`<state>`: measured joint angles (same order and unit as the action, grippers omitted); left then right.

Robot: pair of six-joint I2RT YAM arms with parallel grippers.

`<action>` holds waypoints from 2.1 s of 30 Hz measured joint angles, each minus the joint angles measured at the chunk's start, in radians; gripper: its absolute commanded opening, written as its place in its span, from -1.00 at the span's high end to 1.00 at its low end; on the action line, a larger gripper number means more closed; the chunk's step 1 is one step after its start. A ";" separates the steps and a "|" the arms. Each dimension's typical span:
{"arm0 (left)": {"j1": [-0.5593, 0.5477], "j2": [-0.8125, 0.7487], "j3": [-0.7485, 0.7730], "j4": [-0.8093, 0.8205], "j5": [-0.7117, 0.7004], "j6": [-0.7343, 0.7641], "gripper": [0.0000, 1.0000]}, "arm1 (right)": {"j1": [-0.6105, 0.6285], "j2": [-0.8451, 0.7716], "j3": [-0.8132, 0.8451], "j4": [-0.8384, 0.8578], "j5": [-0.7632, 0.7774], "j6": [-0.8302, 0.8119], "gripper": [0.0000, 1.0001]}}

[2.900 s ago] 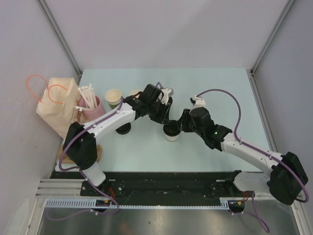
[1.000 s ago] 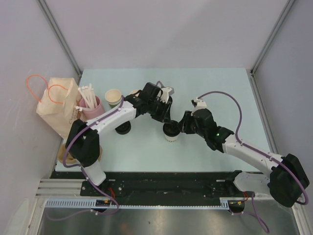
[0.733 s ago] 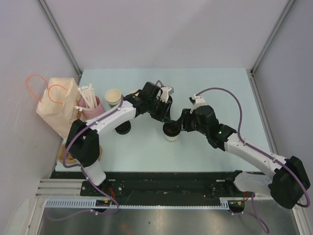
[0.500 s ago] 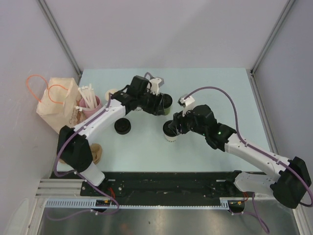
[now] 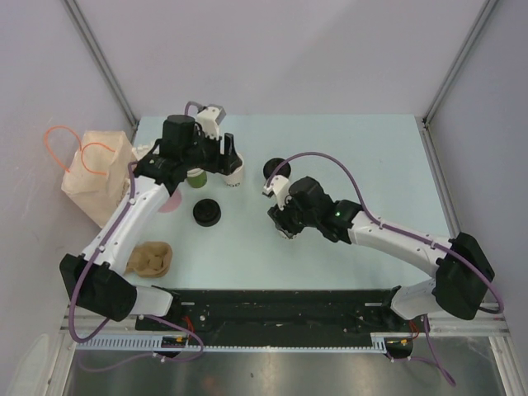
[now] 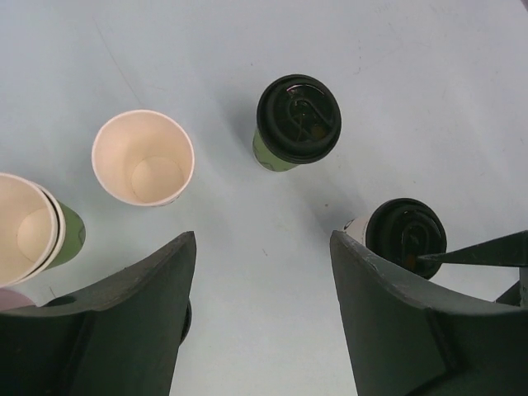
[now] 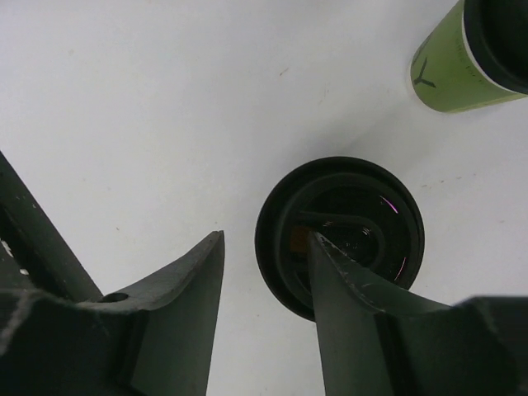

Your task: Pack the takeout coffee

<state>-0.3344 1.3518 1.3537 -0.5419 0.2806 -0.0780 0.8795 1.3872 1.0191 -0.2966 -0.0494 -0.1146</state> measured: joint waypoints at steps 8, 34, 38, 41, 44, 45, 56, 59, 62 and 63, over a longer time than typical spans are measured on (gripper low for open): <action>0.002 0.002 -0.011 -0.003 0.023 0.000 -0.43 | 0.035 0.042 0.012 -0.035 0.056 -0.048 0.42; 0.024 0.002 -0.011 -0.003 0.065 0.000 -0.43 | -0.316 -0.018 0.040 0.008 0.001 0.127 1.00; 0.026 0.002 -0.011 -0.003 0.068 0.000 -0.43 | -0.428 0.018 0.076 0.026 -0.008 0.177 1.00; 0.027 0.002 -0.011 -0.003 0.069 0.000 -0.44 | -0.453 0.076 0.135 0.026 -0.013 0.190 1.00; 0.027 0.003 -0.011 -0.003 0.071 0.000 -0.43 | -0.460 0.144 0.202 0.024 -0.015 0.185 1.00; 0.028 0.003 -0.011 -0.003 0.071 0.000 -0.44 | -0.460 0.163 0.222 0.016 -0.016 0.182 1.00; 0.030 0.003 -0.011 -0.003 0.072 0.001 -0.44 | -0.441 0.334 0.333 -0.026 0.003 0.125 1.00; 0.030 0.003 -0.011 -0.003 0.072 0.005 -0.44 | -0.437 0.367 0.347 -0.031 0.009 0.114 1.00; 0.031 0.003 -0.011 -0.003 0.072 0.008 -0.44 | -0.430 0.380 0.360 -0.031 0.017 0.103 1.00; 0.032 0.003 -0.011 -0.003 0.072 0.009 -0.44 | -0.430 0.381 0.362 -0.033 0.019 0.099 1.00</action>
<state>-0.3023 1.3548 1.3422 -0.5449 0.3523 -0.0692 0.4500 1.7679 1.3808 -0.3294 -0.0303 -0.0154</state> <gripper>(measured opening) 0.720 0.105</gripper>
